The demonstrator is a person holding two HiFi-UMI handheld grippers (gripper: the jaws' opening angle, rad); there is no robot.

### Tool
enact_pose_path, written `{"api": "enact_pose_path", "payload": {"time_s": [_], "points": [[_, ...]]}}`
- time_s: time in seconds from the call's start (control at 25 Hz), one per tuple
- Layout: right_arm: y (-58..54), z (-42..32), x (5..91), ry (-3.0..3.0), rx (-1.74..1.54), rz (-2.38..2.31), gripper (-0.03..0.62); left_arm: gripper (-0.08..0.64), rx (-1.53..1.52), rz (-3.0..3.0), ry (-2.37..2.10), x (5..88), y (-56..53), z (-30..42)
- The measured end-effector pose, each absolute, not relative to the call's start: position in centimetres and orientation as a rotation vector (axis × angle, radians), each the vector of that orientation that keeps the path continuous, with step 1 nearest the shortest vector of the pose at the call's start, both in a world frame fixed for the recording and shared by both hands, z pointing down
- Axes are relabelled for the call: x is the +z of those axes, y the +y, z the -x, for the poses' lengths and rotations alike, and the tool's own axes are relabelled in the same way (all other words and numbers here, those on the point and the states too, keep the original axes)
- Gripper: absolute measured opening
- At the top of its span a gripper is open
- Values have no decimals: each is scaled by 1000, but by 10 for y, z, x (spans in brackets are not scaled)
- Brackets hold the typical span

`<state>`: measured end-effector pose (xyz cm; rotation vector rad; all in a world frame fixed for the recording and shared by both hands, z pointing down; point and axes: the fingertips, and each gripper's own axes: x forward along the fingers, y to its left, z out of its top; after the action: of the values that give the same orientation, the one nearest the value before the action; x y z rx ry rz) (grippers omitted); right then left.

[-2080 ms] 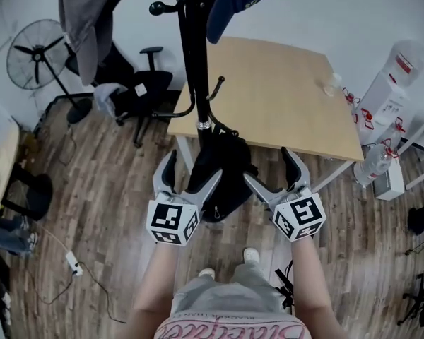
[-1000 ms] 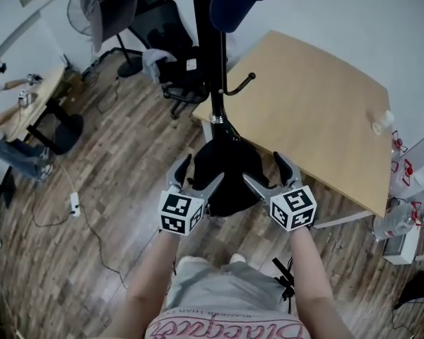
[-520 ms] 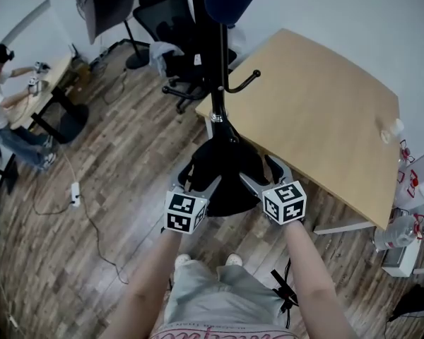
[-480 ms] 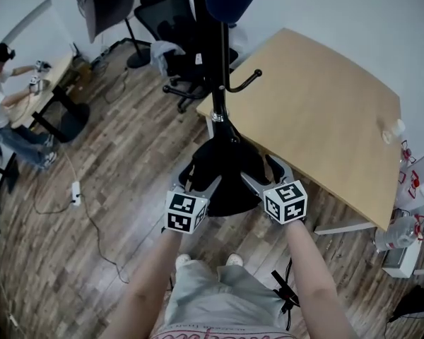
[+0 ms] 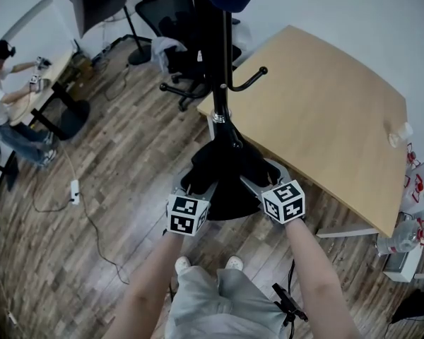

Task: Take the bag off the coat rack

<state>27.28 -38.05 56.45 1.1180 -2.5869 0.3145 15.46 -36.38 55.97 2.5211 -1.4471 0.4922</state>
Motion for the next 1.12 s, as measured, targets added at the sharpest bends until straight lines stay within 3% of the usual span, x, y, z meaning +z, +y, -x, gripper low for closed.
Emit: {"api": "enact_pose_path", "payload": {"time_s": [0.16,0.44,0.6,1.12], "points": [[-385,-270,579,-2549,268,-1072,306,261,481,-2532,-1436,563,-369,-157],[-393,-277,587,-2527,283,-1151,150,194,540,-2544,-1396,572,-374,-157],[-392,-278,586,-2522,358,-1194,101,121,548,-2509,-1427,571,-377,-150],[-367,-280,568,-2518,461,-1213,51,78,466,-2511,-1354,550,-360,-152]]}}
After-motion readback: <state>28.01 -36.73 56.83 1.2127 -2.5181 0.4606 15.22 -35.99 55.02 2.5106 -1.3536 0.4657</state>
